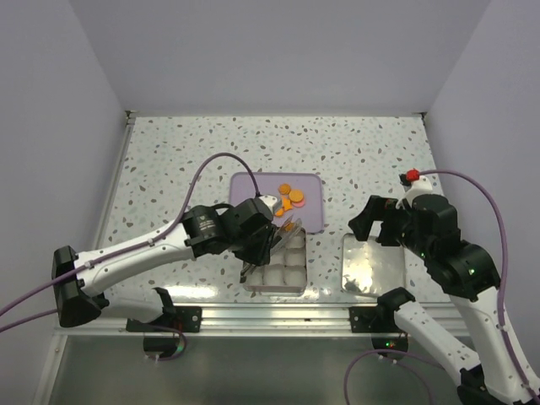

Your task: Pack the cookies

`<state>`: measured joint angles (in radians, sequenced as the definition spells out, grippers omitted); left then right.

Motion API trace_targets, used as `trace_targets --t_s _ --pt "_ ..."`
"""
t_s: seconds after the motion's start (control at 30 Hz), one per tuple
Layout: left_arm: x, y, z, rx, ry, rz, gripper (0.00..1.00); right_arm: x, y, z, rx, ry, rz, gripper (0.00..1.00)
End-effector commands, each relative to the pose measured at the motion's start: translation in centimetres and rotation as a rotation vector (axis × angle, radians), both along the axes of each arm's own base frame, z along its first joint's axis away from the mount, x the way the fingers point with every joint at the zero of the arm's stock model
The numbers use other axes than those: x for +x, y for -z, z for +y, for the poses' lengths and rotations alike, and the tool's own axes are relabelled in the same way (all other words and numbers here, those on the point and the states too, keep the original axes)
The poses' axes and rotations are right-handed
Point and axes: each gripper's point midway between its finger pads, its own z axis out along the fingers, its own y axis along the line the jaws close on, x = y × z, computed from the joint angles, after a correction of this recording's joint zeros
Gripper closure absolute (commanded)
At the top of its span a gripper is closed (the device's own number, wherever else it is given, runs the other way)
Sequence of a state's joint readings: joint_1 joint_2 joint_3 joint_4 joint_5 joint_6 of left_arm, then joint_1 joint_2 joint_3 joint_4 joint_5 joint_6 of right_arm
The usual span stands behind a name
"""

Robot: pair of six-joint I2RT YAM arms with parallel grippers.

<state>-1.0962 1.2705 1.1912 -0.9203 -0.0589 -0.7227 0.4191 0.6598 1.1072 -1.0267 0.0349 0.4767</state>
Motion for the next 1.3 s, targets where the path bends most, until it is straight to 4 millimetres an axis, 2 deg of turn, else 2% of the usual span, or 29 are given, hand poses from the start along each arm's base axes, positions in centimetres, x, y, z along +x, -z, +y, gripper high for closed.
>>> trace_targets --t_s 0.0,0.23,0.37,0.57,0.77,1.0,1.1,1.27 --pt "-0.1 -0.8 -1.1 -0.072 -0.021 -0.019 0.85 -0.2 0.1 0.0 0.016 0.014 0.005 0.01" --pt "-0.5 -0.3 -0.9 -0.062 -0.025 -0.013 0.78 -0.4 0.4 -0.2 0.019 0.024 0.009 0.01" --pt "-0.6 0.2 -1.1 -0.066 -0.016 -0.006 0.68 -0.7 0.8 -0.3 0.015 0.024 0.018 0.01" --pt "-0.6 0.7 -1.1 -0.058 -0.023 -0.001 0.61 -0.7 1.0 -0.4 0.011 0.027 0.021 0.01" --pt "-0.4 0.3 -1.2 -0.067 -0.025 -0.017 0.53 -0.5 1.1 -0.3 0.015 0.028 0.021 0.01" --pt "0.0 -0.4 -1.4 -0.078 -0.027 -0.038 0.52 -0.1 1.1 -0.1 0.018 0.03 0.02 0.01" --pt "0.3 -1.5 -1.7 -0.097 -0.033 -0.055 0.52 -0.1 1.2 -0.1 0.016 0.031 0.021 0.01" --pt "0.9 -2.9 -0.9 -0.066 -0.059 -0.085 0.52 0.1 1.2 -0.1 0.011 0.033 0.021 0.01"
